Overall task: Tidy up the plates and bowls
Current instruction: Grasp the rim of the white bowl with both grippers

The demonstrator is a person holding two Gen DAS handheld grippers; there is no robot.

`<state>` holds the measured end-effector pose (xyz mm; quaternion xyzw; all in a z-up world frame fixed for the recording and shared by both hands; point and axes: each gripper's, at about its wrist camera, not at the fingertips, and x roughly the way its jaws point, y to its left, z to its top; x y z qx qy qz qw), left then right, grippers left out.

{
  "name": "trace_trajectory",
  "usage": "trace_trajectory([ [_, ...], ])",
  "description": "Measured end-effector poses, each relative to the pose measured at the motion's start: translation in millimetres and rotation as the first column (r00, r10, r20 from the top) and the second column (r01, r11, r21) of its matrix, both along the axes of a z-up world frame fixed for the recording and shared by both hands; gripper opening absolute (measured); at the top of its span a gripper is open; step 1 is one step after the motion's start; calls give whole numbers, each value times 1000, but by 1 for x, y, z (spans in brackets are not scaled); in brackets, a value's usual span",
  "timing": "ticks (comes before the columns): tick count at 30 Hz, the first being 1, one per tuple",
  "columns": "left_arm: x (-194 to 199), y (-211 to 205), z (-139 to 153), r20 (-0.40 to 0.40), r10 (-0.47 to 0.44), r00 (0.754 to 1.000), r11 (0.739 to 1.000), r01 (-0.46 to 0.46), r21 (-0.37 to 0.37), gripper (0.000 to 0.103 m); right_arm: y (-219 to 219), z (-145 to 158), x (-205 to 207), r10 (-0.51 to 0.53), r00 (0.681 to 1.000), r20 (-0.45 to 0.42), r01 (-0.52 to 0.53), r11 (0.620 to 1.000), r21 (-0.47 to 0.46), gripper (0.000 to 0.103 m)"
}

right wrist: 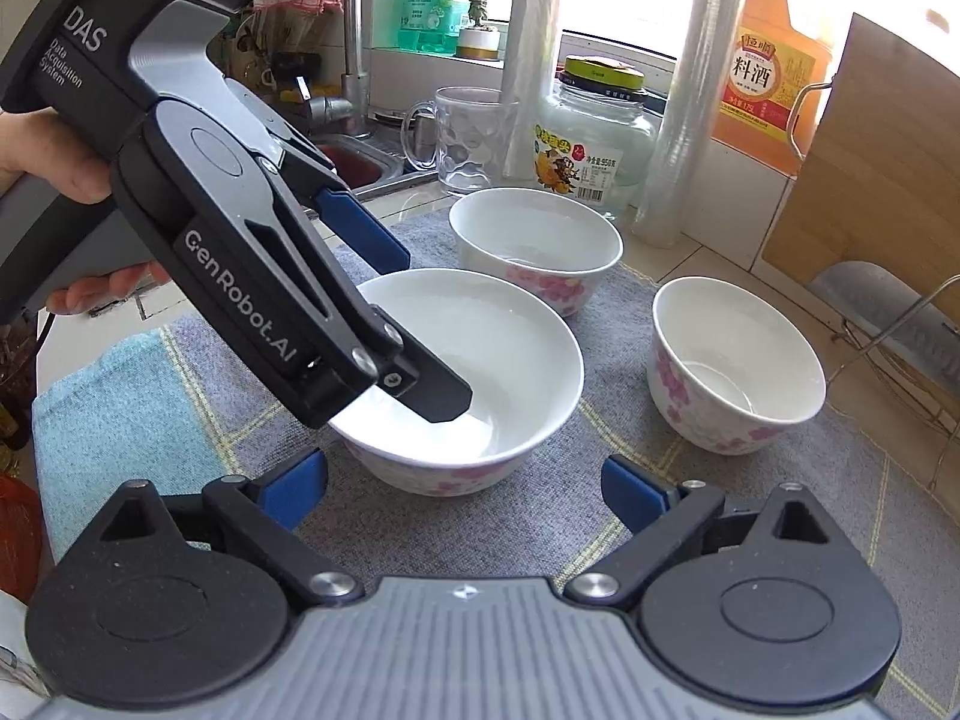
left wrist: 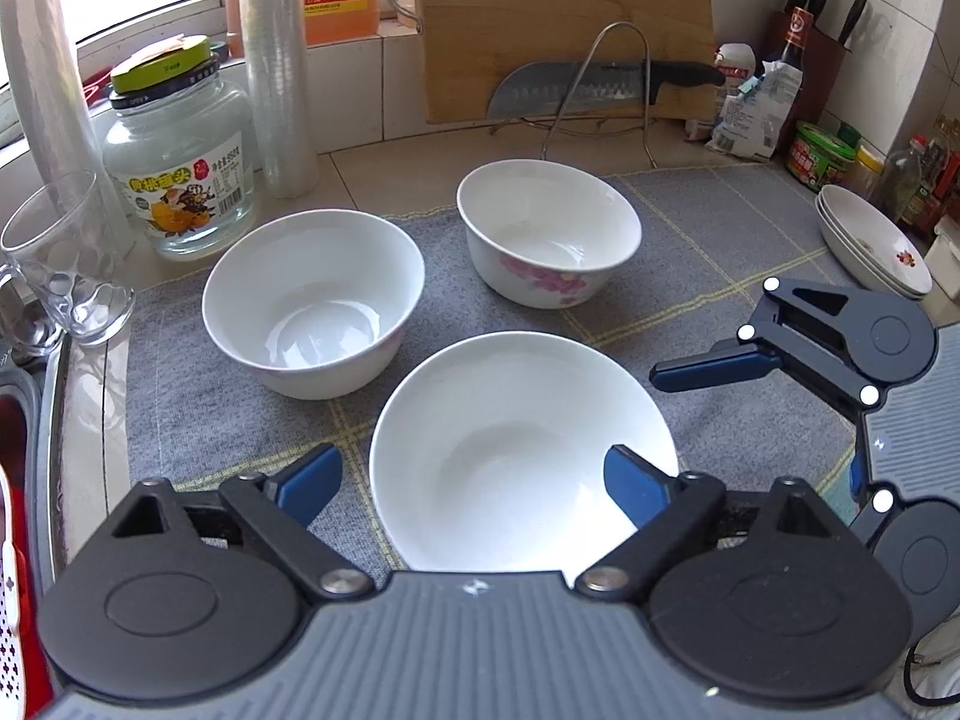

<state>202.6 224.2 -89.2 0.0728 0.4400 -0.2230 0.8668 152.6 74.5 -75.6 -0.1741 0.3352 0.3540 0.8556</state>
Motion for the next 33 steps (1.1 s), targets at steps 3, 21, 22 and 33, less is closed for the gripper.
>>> trace_trajectory([
  [3, 2, 0, -1, -10, -8, 1000, 1000, 8, -7, 89, 1, -1, 1, 19, 1000, 1, -19, 1000, -5, 91],
  [21, 12, 7, -6, -56, -26, 998, 999, 24, -39, 63, 5, -1, 2, 56, 998, 6, -56, 998, 12, 80],
  [22, 12, 7, -6, -57, -28, 998, 999, 25, -42, 63, 5, -1, 2, 56, 998, 6, -56, 998, 12, 80],
  [33, 13, 7, -6, -55, -37, 998, 999, 35, -41, 63, 6, 1, 2, 40, 999, -1, -40, 999, 21, 80],
])
